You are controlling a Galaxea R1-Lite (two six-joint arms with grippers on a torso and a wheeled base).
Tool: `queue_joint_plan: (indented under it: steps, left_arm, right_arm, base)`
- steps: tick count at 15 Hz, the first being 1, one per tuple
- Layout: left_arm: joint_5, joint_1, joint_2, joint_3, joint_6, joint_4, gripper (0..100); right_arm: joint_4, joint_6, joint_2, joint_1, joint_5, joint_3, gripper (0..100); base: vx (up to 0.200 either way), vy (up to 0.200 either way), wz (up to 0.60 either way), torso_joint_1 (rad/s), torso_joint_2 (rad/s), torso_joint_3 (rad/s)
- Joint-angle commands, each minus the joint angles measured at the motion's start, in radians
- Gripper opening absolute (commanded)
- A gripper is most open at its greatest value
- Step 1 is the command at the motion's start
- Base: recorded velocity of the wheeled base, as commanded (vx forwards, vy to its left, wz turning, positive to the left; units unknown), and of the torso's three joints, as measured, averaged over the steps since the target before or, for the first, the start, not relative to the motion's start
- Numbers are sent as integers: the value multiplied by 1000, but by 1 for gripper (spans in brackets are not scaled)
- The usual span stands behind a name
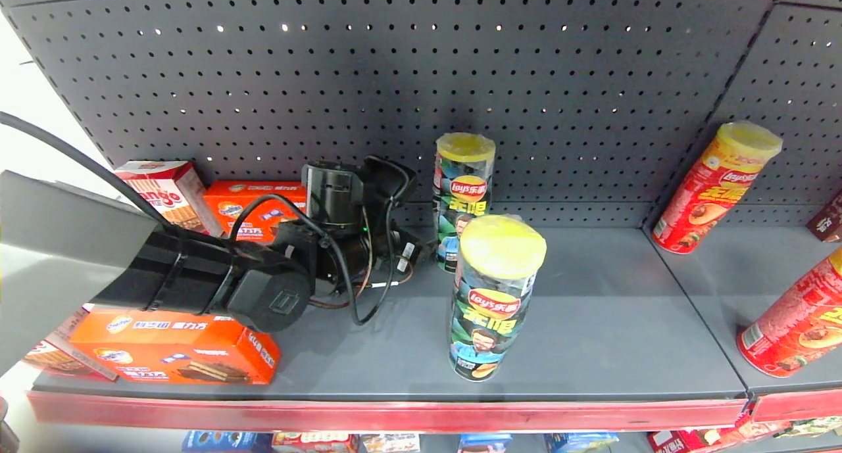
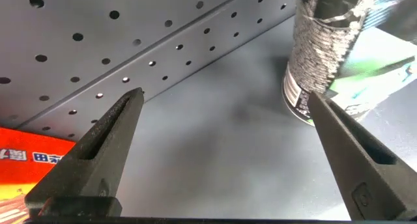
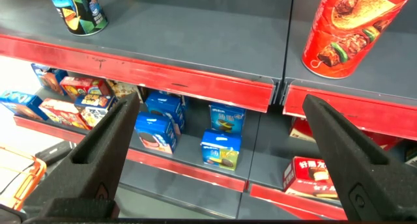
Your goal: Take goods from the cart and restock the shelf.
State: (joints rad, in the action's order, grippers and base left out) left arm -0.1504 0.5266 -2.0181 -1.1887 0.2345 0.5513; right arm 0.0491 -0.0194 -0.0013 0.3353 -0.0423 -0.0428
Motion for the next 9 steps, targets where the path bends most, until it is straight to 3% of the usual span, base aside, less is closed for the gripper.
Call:
queue_joint_plan:
  steps: [1,8,9]
  left_arm:
    - [-1,-4,-1,3,0,1,100]
    - [-5,-102,219,49,11,-16,100]
    - [-14,-123,302,112,13,-40,100]
  right_arm:
    - [0,-1,1,1,1,0,100]
    - [1,-17,1,-2,13,-5,100]
    - [9,-2,116,7,25,-155,100]
  base:
    - [0,0,0,0,0,0]
    - [0,0,0,0,0,0]
    - [0,0,0,0,0,0]
